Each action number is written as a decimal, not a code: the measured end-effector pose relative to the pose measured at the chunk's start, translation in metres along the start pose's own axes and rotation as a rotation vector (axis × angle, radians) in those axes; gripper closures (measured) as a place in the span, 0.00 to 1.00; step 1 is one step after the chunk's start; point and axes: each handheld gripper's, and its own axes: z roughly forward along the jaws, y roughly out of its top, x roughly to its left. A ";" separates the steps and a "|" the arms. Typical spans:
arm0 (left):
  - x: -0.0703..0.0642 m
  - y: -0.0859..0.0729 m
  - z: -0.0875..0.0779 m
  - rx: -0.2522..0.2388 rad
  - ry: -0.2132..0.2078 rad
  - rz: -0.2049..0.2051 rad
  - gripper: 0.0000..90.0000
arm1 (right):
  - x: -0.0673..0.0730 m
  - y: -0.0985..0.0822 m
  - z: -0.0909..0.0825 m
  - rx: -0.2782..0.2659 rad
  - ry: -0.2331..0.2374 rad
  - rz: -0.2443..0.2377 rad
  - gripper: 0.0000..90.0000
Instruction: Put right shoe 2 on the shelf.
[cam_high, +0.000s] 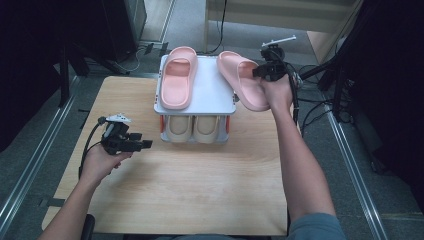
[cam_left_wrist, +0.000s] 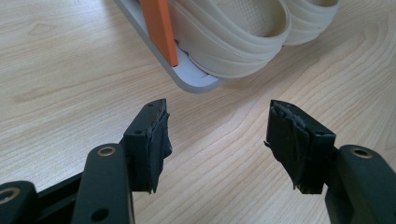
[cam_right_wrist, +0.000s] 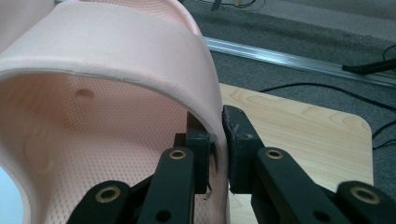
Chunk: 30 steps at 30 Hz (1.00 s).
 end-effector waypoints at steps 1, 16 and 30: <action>0.000 0.000 0.000 0.000 -0.004 0.001 0.44 | 0.004 0.003 0.002 0.002 -0.002 -0.009 0.92; 0.000 0.000 0.000 -0.002 -0.007 0.010 0.43 | 0.046 0.033 0.031 0.024 -0.071 -0.028 0.89; 0.001 -0.001 -0.002 0.003 -0.009 0.011 0.43 | 0.062 0.036 0.040 0.038 -0.063 -0.060 0.83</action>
